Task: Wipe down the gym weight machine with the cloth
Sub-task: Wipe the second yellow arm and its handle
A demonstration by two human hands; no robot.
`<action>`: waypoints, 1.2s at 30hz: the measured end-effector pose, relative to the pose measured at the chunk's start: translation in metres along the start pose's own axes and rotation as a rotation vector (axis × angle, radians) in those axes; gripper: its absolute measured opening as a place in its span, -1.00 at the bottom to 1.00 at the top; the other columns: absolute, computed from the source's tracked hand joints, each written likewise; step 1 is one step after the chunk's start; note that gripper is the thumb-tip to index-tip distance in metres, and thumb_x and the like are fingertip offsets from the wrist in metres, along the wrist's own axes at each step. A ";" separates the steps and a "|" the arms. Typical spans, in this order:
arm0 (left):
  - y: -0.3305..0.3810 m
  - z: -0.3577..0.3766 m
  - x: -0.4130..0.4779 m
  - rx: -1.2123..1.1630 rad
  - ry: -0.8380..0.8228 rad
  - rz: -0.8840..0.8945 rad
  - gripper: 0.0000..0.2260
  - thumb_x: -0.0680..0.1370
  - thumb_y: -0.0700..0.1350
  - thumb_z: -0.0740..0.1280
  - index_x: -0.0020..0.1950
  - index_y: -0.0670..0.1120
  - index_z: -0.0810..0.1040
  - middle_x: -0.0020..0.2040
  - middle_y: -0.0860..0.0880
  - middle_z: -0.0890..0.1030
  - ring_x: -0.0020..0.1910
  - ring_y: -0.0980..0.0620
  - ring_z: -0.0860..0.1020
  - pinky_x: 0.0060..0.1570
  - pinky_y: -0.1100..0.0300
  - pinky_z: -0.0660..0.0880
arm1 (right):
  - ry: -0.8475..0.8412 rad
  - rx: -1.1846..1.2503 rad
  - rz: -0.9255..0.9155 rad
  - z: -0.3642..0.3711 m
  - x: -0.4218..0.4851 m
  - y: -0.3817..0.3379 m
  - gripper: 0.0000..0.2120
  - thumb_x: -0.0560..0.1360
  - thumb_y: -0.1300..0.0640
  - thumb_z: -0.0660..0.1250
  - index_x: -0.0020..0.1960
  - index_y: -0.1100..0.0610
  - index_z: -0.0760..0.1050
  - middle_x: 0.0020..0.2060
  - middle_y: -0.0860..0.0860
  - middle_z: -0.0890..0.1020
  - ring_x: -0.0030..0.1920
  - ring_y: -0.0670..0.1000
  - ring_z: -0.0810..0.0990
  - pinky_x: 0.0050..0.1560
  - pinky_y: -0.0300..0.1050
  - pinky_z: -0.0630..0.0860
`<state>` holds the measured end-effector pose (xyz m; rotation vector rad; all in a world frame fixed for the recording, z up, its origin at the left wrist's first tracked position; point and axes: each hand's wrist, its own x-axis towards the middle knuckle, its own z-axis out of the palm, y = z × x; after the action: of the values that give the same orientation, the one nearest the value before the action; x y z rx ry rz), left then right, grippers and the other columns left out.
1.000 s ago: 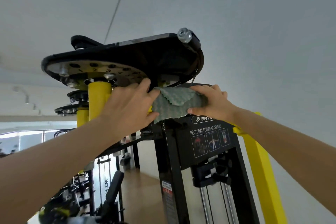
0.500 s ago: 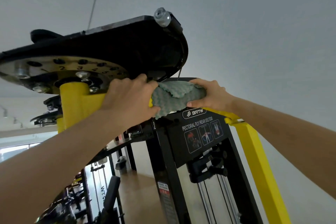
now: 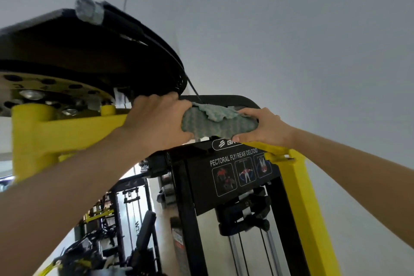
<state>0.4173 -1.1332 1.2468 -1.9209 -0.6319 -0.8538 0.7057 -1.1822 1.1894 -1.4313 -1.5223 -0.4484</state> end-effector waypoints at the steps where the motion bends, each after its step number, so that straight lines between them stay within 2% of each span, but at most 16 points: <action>1: 0.007 0.000 0.004 -0.002 -0.015 -0.001 -0.44 0.45 0.42 0.28 0.34 0.16 0.47 0.10 0.04 0.52 0.04 -0.11 0.57 -0.03 0.01 0.34 | -0.016 0.009 0.005 -0.003 -0.003 0.008 -0.26 0.10 -0.54 0.47 0.22 -0.32 0.50 0.05 -0.25 0.63 0.16 -0.04 0.57 0.31 0.29 0.40; 4: 0.027 0.003 0.013 0.025 -0.033 -0.015 -0.38 0.44 0.49 0.21 0.39 0.18 0.43 0.13 0.02 0.51 0.04 -0.12 0.56 -0.08 0.05 0.27 | -0.102 0.043 0.020 -0.012 -0.008 0.025 -0.24 0.18 -0.42 0.53 0.33 -0.29 0.46 0.17 -0.20 0.58 0.23 -0.07 0.53 0.34 0.16 0.45; 6: 0.034 0.004 0.019 0.057 -0.034 -0.043 -0.37 0.45 0.52 0.14 0.36 0.16 0.45 0.13 0.02 0.51 0.02 -0.11 0.56 -0.10 0.05 0.26 | -0.074 -0.067 0.033 -0.020 -0.011 0.026 -0.15 0.15 -0.48 0.49 0.40 -0.38 0.35 0.28 -0.19 0.42 0.36 -0.01 0.36 0.42 0.19 0.35; 8: 0.037 0.003 0.024 0.065 -0.041 -0.070 -0.40 0.46 0.50 0.13 0.29 0.14 0.49 0.11 0.02 0.52 0.01 -0.12 0.56 -0.10 0.05 0.27 | 0.115 -0.080 -0.034 -0.025 -0.017 0.014 -0.20 0.22 -0.36 0.55 0.40 -0.34 0.36 0.18 -0.18 0.34 0.33 -0.06 0.30 0.41 0.15 0.30; 10: 0.038 0.001 0.027 0.065 -0.058 -0.079 -0.45 0.48 0.47 0.15 0.25 0.13 0.51 0.08 0.03 0.51 0.00 -0.12 0.55 -0.10 0.05 0.28 | 0.292 0.052 -0.248 -0.021 -0.023 -0.003 -0.43 0.33 -0.11 0.58 0.30 -0.20 0.50 0.10 -0.18 0.42 0.20 -0.20 0.40 0.31 0.02 0.38; 12: 0.038 0.000 0.028 0.057 -0.079 -0.079 -0.47 0.47 0.47 0.17 0.24 0.15 0.51 0.05 0.04 0.51 -0.03 -0.11 0.55 -0.10 0.05 0.33 | 0.228 0.071 -0.418 -0.012 -0.024 -0.018 -0.54 0.39 0.04 0.55 0.26 -0.07 0.56 0.08 -0.14 0.53 0.16 -0.15 0.48 0.21 -0.10 0.44; 14: 0.037 -0.002 0.028 0.039 -0.083 -0.084 -0.48 0.47 0.47 0.20 0.24 0.16 0.52 0.03 0.05 0.50 -0.07 -0.08 0.54 -0.08 0.05 0.39 | 0.109 -0.004 -0.477 -0.002 -0.015 -0.022 -0.49 0.42 0.07 0.53 0.35 -0.03 0.52 0.13 -0.12 0.54 0.18 -0.08 0.49 0.23 -0.14 0.44; 17: 0.035 -0.003 0.023 0.040 -0.078 -0.096 -0.47 0.47 0.46 0.22 0.29 0.17 0.50 0.04 0.08 0.51 -0.10 -0.04 0.51 -0.12 0.07 0.35 | -0.014 0.055 -0.376 -0.001 0.003 -0.022 -0.45 0.44 -0.01 0.51 0.39 -0.12 0.45 0.17 -0.18 0.54 0.20 -0.16 0.51 0.25 -0.14 0.48; 20: 0.035 -0.002 0.019 0.068 -0.082 -0.119 -0.44 0.48 0.45 0.21 0.37 0.19 0.44 0.18 0.07 0.53 0.04 -0.09 0.58 -0.08 0.05 0.34 | -0.127 0.096 -0.302 -0.006 0.016 -0.021 -0.46 0.46 0.00 0.51 0.41 -0.09 0.45 0.08 -0.29 0.56 0.09 -0.33 0.53 0.12 -0.35 0.45; 22: 0.036 -0.001 0.018 0.083 -0.068 -0.134 -0.42 0.49 0.46 0.20 0.40 0.19 0.42 0.23 0.08 0.52 0.06 -0.10 0.60 -0.04 0.04 0.40 | -0.196 0.071 -0.293 -0.011 0.023 -0.018 -0.48 0.48 -0.02 0.50 0.40 -0.06 0.46 0.05 -0.28 0.59 0.04 -0.36 0.55 0.04 -0.44 0.44; 26: 0.043 0.005 0.015 0.086 0.021 -0.138 -0.46 0.48 0.40 0.27 0.35 0.15 0.48 0.19 0.07 0.47 0.01 -0.04 0.58 -0.17 0.10 0.37 | -0.257 0.104 -0.252 -0.018 0.023 0.000 -0.43 0.45 -0.05 0.52 0.42 -0.13 0.45 0.14 -0.21 0.61 0.15 -0.19 0.58 0.20 -0.23 0.53; 28: 0.048 0.010 0.015 0.088 0.086 -0.088 -0.49 0.44 0.34 0.36 0.29 0.09 0.54 0.17 0.05 0.45 0.05 -0.01 0.54 -0.22 0.13 0.36 | -0.257 0.149 -0.250 -0.022 0.016 0.010 -0.42 0.45 -0.02 0.53 0.43 -0.15 0.44 0.14 -0.28 0.59 0.18 -0.23 0.56 0.21 -0.28 0.52; 30: 0.054 0.013 0.020 0.053 0.146 0.005 -0.50 0.41 0.27 0.41 0.26 0.05 0.58 0.19 0.03 0.45 0.10 -0.01 0.49 -0.12 0.11 0.38 | -0.256 0.178 -0.232 -0.027 0.011 0.017 -0.43 0.45 -0.06 0.51 0.42 -0.19 0.44 0.15 -0.29 0.58 0.19 -0.24 0.55 0.22 -0.28 0.51; 32: 0.066 0.012 0.032 -0.087 0.158 0.129 -0.55 0.47 0.17 0.41 0.31 0.04 0.59 0.22 0.04 0.49 0.15 0.00 0.47 0.02 0.10 0.41 | -0.251 0.192 -0.201 -0.031 0.008 0.022 -0.47 0.48 -0.08 0.47 0.42 -0.19 0.44 0.19 -0.22 0.60 0.20 -0.21 0.56 0.23 -0.21 0.53; 34: 0.079 0.014 0.048 -0.209 0.067 0.201 -0.60 0.55 0.08 0.36 0.38 0.06 0.54 0.27 0.06 0.52 0.23 0.02 0.45 0.15 0.07 0.45 | -0.244 0.193 -0.185 -0.038 0.007 0.027 -0.60 0.56 -0.03 0.38 0.39 -0.12 0.48 0.14 -0.17 0.64 0.14 -0.22 0.60 0.16 -0.23 0.54; 36: 0.087 0.021 0.065 -0.211 -0.078 0.222 -0.61 0.60 0.07 0.31 0.44 0.12 0.47 0.31 0.08 0.52 0.30 0.02 0.45 0.20 -0.04 0.47 | -0.254 0.119 -0.188 -0.046 0.006 0.036 -0.71 0.63 0.05 0.30 0.34 -0.07 0.54 0.04 -0.17 0.67 0.05 -0.23 0.62 0.07 -0.26 0.52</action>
<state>0.5266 -1.1487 1.2430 -2.1758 -0.3756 -0.7299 0.7565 -1.2066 1.2035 -1.2954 -1.8660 -0.2894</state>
